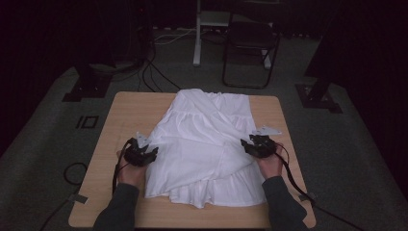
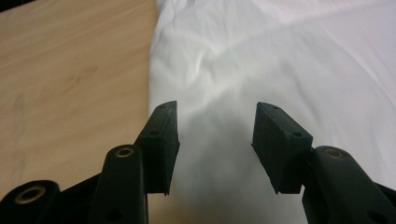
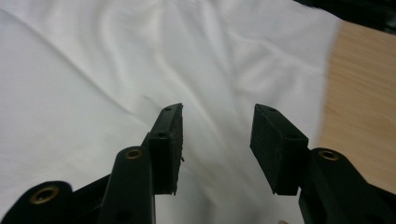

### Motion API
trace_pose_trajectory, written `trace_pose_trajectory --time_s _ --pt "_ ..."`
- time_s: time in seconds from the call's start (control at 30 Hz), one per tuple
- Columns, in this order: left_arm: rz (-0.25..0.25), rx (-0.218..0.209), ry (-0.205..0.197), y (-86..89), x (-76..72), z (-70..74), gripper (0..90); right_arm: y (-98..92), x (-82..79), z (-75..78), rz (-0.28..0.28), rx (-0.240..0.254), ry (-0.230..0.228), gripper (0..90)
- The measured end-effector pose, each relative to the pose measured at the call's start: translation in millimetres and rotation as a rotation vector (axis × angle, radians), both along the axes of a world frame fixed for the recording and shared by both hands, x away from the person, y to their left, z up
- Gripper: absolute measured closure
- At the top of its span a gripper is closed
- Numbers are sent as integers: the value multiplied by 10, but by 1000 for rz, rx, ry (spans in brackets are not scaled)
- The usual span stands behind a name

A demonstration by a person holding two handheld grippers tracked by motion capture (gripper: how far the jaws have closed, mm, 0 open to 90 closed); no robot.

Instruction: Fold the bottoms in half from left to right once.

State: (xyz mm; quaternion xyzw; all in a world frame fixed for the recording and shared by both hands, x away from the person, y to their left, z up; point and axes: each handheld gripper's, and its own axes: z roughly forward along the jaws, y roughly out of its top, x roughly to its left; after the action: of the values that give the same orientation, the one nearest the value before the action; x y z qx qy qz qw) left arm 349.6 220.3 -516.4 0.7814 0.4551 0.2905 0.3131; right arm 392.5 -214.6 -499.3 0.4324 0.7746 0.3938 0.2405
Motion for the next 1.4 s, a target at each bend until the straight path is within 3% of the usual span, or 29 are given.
trace_pose_trajectory --time_s 0.1,0.2,0.27,0.3,0.37,0.4,0.43,0.53,0.57,0.6,0.63,0.73,0.87,1.03,1.07,1.13,1.2,1.3,1.33,1.4 --pt "-4 -52 18 163 -230 -37 488 172 63 -26 42 5 25 520" --pt "-13 -100 36 302 -464 -101 481 329 176 -115 63 -32 58 520" --pt "-14 -104 51 388 -610 -141 472 399 241 -184 74 -60 83 528" --pt "-10 -115 56 434 -678 -154 469 416 266 -219 84 -62 97 556" --pt "-9 -159 61 507 -802 -166 468 420 282 -269 110 -67 130 775" --pt "-19 -169 67 517 -858 -176 466 407 260 -276 123 -66 124 839" --pt "-40 -164 75 506 -911 -190 459 384 220 -266 127 -54 116 886" --pt "-110 -123 100 428 -1048 -250 442 257 18 -171 142 -16 69 893" --pt "-110 -123 100 428 -1048 -250 441 257 18 -171 142 -16 69 893" --pt "-153 -110 118 368 -1104 -286 441 194 -61 -130 145 -8 52 893" --pt "-167 -106 127 346 -1114 -296 418 35 -235 -47 143 4 19 893" --pt "-204 -98 142 270 -1127 -326 398 -213 -461 27 137 47 -6 893" --pt "-232 -72 164 173 -1124 -381 386 -545 -763 33 114 109 -31 893" --pt "-239 -50 175 91 -1096 -412 428 -872 -1117 -88 69 117 -37 894" --pt "-241 -48 170 78 -1089 -412 485 -918 -1178 -128 66 118 -34 894" --pt "-251 -53 156 70 -1079 -391 682 -990 -1269 -218 65 111 -24 894" --pt "-251 -74 115 106 -1103 -316 874 -1042 -1318 -298 54 112 -10 896" --pt "-206 -126 19 220 -1204 -101 884 -1085 -1375 -355 30 120 -4 899" --pt "-195 -155 -16 265 -1255 -6 885 -1098 -1405 -348 28 131 -22 900" --pt "-192 -169 -75 315 -1358 168 886 -1118 -1483 -298 14 156 -51 900"
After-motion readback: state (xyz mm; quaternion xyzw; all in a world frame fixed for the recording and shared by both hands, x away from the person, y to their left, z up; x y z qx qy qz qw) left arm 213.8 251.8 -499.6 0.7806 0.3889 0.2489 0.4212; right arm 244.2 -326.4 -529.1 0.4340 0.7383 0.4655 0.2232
